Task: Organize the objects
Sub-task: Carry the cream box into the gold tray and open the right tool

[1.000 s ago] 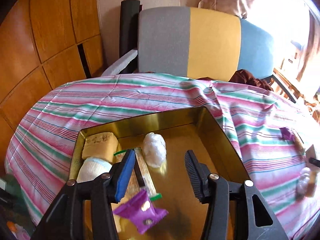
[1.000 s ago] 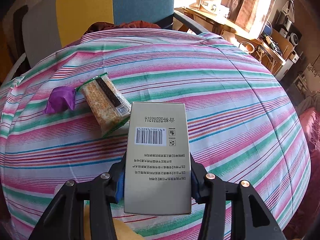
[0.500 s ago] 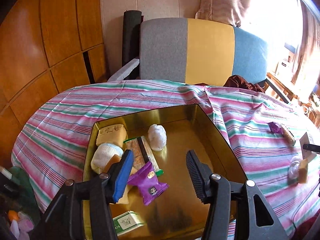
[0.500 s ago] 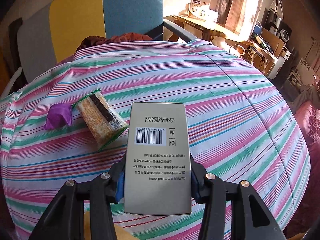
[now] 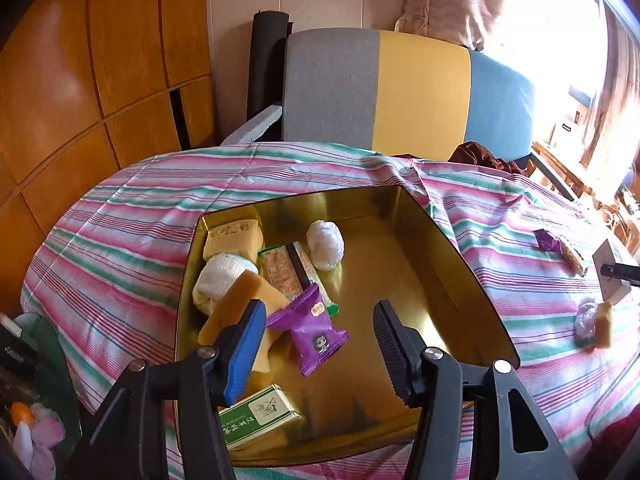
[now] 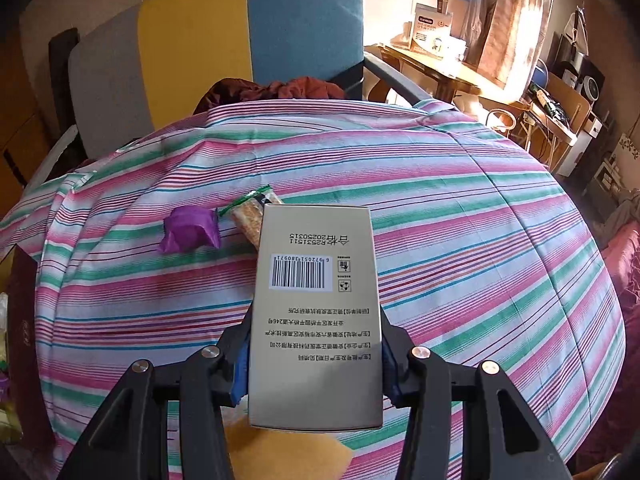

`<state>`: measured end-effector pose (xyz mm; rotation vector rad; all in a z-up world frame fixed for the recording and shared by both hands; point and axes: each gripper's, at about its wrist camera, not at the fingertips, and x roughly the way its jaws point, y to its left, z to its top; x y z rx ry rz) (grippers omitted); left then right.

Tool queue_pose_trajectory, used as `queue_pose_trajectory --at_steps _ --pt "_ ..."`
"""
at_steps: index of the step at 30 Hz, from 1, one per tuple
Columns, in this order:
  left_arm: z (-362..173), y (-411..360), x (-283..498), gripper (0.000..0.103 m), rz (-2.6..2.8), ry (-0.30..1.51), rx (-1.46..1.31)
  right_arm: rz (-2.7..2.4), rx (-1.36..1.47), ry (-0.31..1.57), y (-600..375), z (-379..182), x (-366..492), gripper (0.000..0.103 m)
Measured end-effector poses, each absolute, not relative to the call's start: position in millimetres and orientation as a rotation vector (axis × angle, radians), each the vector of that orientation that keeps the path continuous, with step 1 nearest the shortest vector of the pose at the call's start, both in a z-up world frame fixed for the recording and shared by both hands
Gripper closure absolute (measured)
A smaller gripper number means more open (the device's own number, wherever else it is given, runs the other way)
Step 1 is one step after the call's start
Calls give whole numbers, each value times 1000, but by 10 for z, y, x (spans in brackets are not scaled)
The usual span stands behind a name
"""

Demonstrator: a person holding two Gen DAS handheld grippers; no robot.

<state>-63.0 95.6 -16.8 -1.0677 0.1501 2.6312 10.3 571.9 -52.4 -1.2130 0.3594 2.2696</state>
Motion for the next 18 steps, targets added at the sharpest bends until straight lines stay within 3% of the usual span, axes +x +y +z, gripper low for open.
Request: queue_pose_trajectory --at_steps 8,18 --pt "-230 824 -604 43 2623 106 -1095 2465 -1261 282 4950 -242 -157 53" --pt "-207 521 -557 41 2653 47 -1087 2789 -1460 113 3295 -91 -805 53"
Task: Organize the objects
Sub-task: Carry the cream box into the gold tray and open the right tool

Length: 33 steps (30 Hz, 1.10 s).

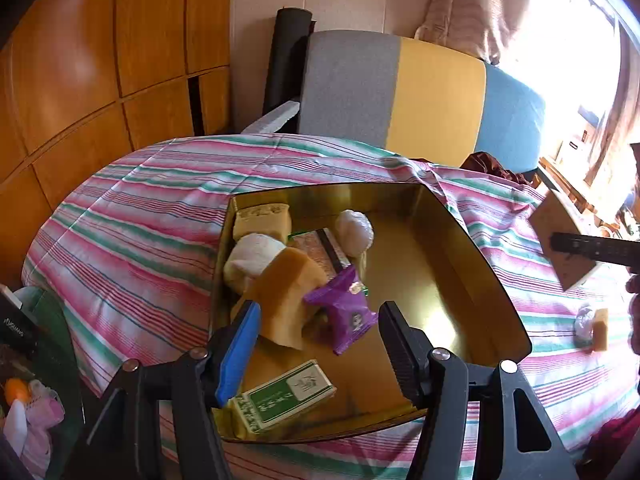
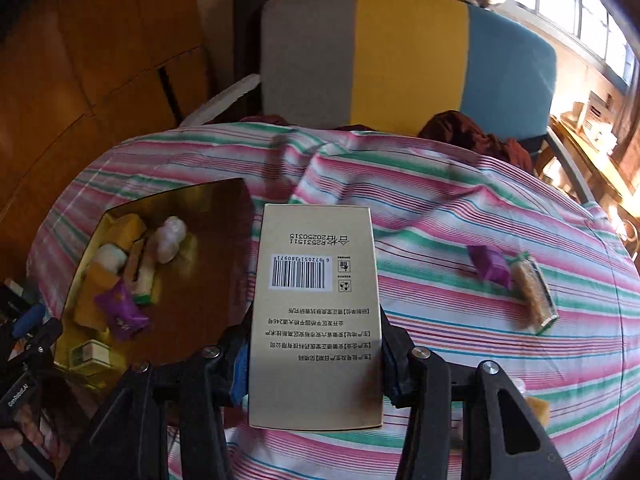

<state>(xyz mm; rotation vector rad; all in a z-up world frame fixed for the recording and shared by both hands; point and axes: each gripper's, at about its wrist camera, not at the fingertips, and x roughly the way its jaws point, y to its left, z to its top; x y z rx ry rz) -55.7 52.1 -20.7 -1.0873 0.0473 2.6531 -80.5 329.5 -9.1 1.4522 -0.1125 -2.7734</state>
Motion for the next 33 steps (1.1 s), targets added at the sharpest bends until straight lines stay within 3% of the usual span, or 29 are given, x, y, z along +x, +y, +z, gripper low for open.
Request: queue_pose_trajectory --at_steps 10,19,27,33 --pt "-277 183 -587 38 2675 -45 -1117 -2615 1623 102 2316 -552 -1653 53" --pt "-391 34 -680 35 2672 -98 -1170 -2616 1685 -22 2274 -804 -2224 51" --pt "-408 59 -697 34 2673 -102 -1175 -2627 1570 -70 2339 -711 -1956 27" --pt "-328 93 -640 31 2689 -88 -1149 -2663 1479 -55 2332 -560 -1629 22"
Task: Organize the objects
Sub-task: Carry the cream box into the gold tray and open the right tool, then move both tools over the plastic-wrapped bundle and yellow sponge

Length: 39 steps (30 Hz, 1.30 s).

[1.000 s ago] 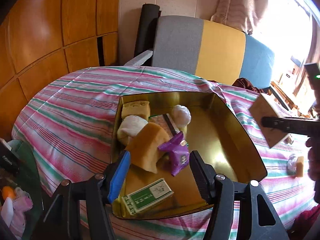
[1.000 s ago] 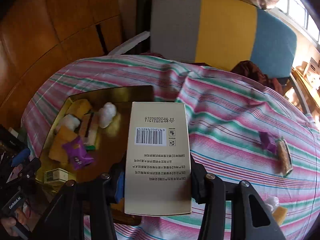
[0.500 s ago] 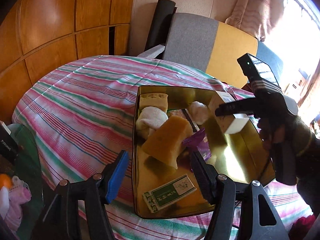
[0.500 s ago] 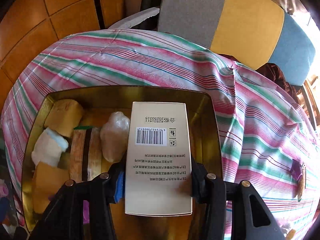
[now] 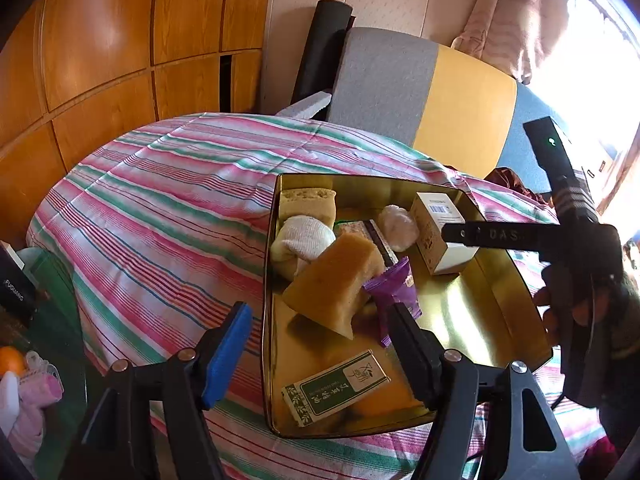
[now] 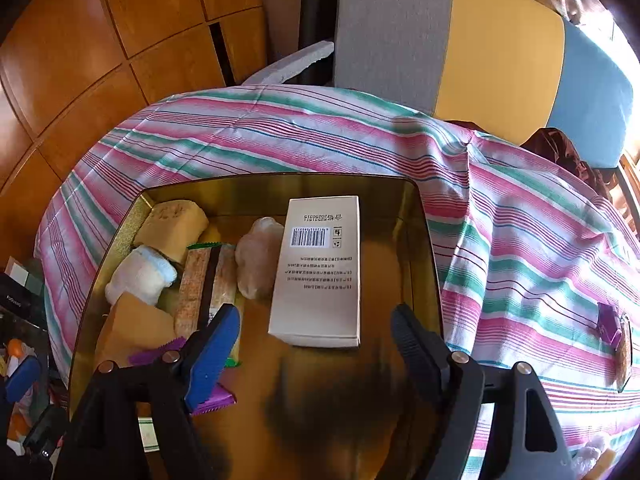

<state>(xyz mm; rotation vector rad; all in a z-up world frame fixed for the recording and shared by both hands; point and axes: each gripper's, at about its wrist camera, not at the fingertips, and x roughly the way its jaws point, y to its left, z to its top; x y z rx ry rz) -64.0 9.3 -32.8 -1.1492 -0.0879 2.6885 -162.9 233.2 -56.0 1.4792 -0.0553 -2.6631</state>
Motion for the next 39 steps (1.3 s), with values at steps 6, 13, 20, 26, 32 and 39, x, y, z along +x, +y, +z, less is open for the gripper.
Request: queue_pose_trajectory --at_steps 6,13,20,26,32,39 --pt "-240 122 -558 28 2700 -62 -1108 -2734 1388 -25 2359 -371 -1242 21" --pt "-174 174 -464 27 2692 -34 -1081 -2779 1385 -16 2572 -337 -804 21" --pt "-155 295 -366 26 2670 11 -1064 -2832 1410 -105 2947 -370 -444 21" --pt "-145 417 -302 25 2646 51 -1059 -2878 1445 -178 3356 -384 -179 21" --pt "-134 583 -251 25 2613 102 -1049 -2981 1462 -311 3930 -325 68 21" --pt "-75 851 -200 22 2563 165 -1016 -3168 1416 -556 4781 -176 372 21"
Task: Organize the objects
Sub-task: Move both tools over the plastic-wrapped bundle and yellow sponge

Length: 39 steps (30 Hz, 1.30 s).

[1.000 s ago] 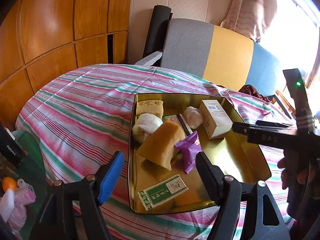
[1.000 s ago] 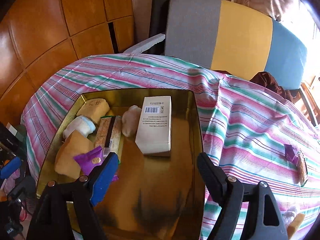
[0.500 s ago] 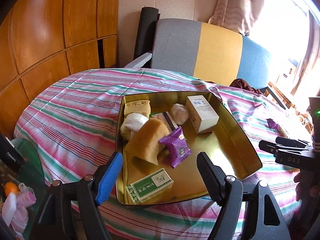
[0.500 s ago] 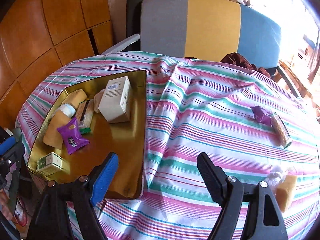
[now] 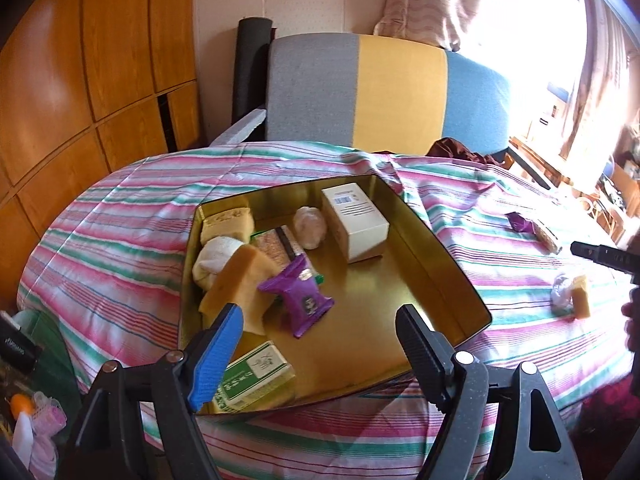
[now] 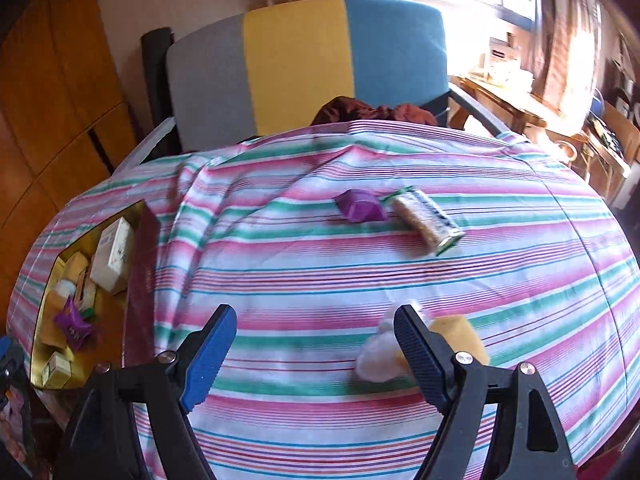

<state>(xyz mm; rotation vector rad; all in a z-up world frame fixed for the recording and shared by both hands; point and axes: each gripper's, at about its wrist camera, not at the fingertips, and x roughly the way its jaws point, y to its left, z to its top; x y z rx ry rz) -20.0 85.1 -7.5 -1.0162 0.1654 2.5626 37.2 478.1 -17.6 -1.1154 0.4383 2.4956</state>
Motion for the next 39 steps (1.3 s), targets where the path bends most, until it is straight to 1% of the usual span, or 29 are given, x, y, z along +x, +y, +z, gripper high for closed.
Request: queue_pose_trajectory --at_steps 4,7,11,14,32,35,36,37,39 --pt "-46 1045 -175 20 2532 204 -995 2381 -979 556 5296 -189 592 21" --pt "-36 1212 -152 19 2502 236 -987 2275 -894 720 5639 -288 785 20" --pt "-60 1456 -124 19 2453 279 -985 2146 -864 971 5963 -484 988 20" --pt "-85 1639 -106 19 2412 304 -983 2093 -874 1075 6052 -598 1055 20" --pt "-190 2821 -117 19 2167 360 -1019 2068 -868 1284 6119 -750 1114 20" --pt "-255 3027 -109 23 2114 391 -1023 2082 -856 1287 6116 -729 1108 20" --pt "-287 3098 -106 28 2091 403 -1025 2090 -852 1281 6109 -714 1105 20" --pt "-319 3179 -108 31 2064 414 -1031 2101 -851 1273 6097 -696 1098 20" --pt "-385 3325 -119 42 2019 434 -1044 2134 -859 1262 6063 -668 1061 20"
